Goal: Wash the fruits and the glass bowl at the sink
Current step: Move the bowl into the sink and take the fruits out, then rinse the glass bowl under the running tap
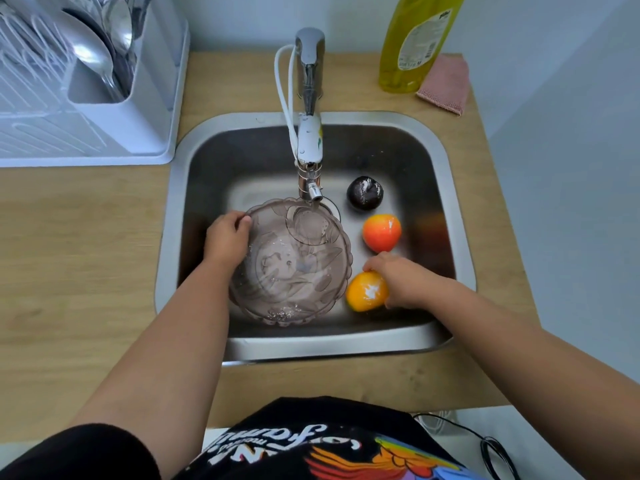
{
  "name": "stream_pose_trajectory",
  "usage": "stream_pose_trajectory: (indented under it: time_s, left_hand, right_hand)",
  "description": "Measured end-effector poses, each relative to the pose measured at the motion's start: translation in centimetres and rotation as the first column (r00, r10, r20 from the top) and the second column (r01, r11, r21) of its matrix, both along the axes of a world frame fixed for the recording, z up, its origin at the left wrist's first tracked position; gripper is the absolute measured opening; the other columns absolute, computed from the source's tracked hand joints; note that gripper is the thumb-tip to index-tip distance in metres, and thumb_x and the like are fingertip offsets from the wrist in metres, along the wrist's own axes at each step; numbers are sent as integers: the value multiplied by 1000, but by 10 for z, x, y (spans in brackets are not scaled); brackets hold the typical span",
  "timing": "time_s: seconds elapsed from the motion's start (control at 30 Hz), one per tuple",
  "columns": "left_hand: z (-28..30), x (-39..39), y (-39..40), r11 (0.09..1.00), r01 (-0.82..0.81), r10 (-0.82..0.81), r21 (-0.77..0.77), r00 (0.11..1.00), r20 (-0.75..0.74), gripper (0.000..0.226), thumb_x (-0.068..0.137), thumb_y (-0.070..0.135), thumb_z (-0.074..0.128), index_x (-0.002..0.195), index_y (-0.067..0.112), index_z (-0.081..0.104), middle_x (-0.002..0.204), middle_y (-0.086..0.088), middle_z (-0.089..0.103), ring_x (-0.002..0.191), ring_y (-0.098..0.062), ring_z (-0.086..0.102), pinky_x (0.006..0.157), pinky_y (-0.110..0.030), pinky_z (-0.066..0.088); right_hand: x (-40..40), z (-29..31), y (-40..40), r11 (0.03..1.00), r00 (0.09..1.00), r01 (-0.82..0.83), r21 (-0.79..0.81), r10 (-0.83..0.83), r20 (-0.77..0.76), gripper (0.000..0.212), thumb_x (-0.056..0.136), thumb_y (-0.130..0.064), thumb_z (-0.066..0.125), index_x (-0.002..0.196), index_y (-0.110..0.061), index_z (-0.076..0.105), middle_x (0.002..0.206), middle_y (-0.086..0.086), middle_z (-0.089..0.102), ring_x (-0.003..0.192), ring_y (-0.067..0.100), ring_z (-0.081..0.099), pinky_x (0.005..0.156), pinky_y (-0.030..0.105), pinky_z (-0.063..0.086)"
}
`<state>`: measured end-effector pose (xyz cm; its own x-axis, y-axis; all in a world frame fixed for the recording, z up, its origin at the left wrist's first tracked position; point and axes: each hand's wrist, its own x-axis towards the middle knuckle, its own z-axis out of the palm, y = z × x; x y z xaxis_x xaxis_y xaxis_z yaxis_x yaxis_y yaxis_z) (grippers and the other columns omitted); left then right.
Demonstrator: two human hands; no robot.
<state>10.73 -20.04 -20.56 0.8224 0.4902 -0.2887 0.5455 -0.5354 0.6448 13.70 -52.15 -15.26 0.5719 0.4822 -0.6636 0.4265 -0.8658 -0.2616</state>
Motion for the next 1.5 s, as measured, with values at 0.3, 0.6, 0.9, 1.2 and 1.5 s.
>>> stream_pose_trajectory:
  time_s: [0.3, 0.6, 0.9, 1.2, 1.5]
  left_hand:
    - [8, -1, -4, 992, -59, 59, -108, 998, -3, 24, 102, 21, 50, 114, 9, 67, 109, -13, 70, 95, -20, 57, 82, -24, 37]
    - [0, 3, -1, 980, -126, 132, -153, 991, 31, 22, 102, 19, 50, 110, 8, 67, 106, -13, 70, 98, -26, 61, 80, -29, 39]
    - [-20, -20, -1, 963, -197, 199, -184, 980, -12, 24, 104, 24, 45, 113, 10, 62, 106, -16, 69, 98, -34, 63, 77, -30, 40]
    - [-13, 6, -3, 947, -210, 226, -244, 973, 40, 26, 103, 27, 46, 114, 13, 65, 107, -11, 71, 100, -28, 64, 87, -34, 49]
    - [-15, 4, -4, 928, -233, 252, -290, 967, 30, 26, 103, 26, 45, 112, 13, 66, 102, -6, 72, 96, -24, 66, 87, -32, 50]
  right_hand:
    - [31, 76, 8, 886, 965, 188, 425, -247, 87, 44, 82, -14, 73, 124, -23, 62, 121, -2, 63, 109, 12, 59, 89, 4, 38]
    - [142, 131, 100, 621, 906, 154, 768, -400, 142, 46, 101, -32, 45, 144, -17, 39, 150, 4, 38, 136, 11, 31, 117, 37, 24]
    - [192, 93, 163, 859, 893, -91, 504, -153, 423, 62, 96, -58, 40, 151, -32, 30, 164, 4, 13, 150, 28, 8, 120, 44, 9]
    - [211, 119, 162, 845, 826, -231, 481, -91, 557, 48, 97, -46, 49, 126, -10, 62, 148, 17, 41, 138, 32, 33, 110, 30, 23]
    - [212, 134, 165, 828, 879, -166, 535, -121, 461, 52, 97, -50, 45, 123, -9, 63, 138, 19, 52, 131, 29, 43, 98, 28, 30]
